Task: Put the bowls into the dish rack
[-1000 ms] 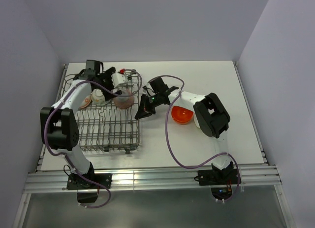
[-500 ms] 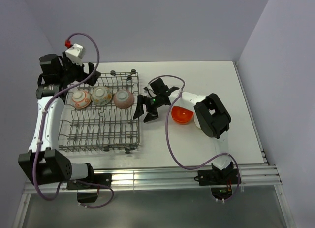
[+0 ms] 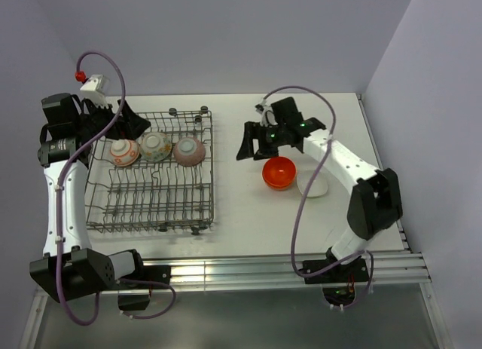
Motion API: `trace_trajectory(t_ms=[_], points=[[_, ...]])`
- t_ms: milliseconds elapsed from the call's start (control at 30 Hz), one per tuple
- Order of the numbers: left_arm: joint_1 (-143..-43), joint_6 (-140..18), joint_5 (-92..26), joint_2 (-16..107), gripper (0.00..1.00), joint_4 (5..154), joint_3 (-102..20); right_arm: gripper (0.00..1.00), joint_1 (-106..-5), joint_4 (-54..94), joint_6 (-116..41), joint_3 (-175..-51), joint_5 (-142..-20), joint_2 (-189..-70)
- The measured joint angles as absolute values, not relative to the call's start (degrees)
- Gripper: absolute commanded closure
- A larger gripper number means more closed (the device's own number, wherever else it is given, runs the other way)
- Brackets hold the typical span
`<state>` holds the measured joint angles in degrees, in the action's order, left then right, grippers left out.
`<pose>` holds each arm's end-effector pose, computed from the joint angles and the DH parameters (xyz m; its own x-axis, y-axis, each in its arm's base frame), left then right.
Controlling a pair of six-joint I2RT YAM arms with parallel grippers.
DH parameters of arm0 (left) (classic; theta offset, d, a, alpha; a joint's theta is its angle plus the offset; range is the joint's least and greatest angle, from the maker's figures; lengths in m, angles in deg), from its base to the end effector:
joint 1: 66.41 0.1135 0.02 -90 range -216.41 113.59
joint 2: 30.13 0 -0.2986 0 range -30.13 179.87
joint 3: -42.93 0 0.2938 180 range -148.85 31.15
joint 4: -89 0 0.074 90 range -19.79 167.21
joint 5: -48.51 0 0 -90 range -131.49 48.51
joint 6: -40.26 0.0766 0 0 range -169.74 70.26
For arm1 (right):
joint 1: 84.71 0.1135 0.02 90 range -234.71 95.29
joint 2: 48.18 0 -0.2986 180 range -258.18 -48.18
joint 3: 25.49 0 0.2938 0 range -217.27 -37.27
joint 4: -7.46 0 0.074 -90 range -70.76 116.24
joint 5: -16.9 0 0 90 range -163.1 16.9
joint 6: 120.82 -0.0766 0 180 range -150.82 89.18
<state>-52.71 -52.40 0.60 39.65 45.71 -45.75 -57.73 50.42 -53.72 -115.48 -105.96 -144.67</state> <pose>0.3172 0.0245 0.4348 -0.4201 -0.1379 -0.8969 0.3983 0.8601 -0.3188 0.3693 0.2347 0.2718 -0.8945 -0.0886 -0.4383 -0.3770 0.6763 0.6328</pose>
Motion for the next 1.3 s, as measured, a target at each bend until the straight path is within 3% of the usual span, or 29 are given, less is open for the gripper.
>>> trace_trajectory(t_ms=[300, 600, 933, 1033, 1133, 1300], points=[[-52.71, -52.33, -1.52, 33.62, 0.01, 42.15, -43.04, 0.23, -68.28, 60.89, -37.54, -115.53, -91.08, -134.27], [-52.71, -52.36, -3.03, 31.37, 0.01, 41.88, -39.44, 0.39, -68.89, 65.85, -29.32, -115.35, -80.13, -138.22], [-52.71, -52.07, -4.28, 28.98, 0.01, 41.56, -37.40, 0.47, -68.92, 66.05, -28.78, -111.68, -75.84, -144.13], [-52.71, -51.88, -4.28, 28.83, 0.00, 41.05, -37.21, 0.55, -68.96, 65.79, -28.80, -110.94, -75.23, -145.15], [-52.71, -51.88, -4.28, 28.83, 0.01, 40.83, -36.66, 0.71, -68.96, 65.81, -28.82, -110.65, -75.27, -145.50], [-52.71, -51.90, -4.28, 28.74, 0.01, 40.62, -36.16, 0.81, -68.96, 65.79, -28.80, -110.65, -75.73, -145.52]])
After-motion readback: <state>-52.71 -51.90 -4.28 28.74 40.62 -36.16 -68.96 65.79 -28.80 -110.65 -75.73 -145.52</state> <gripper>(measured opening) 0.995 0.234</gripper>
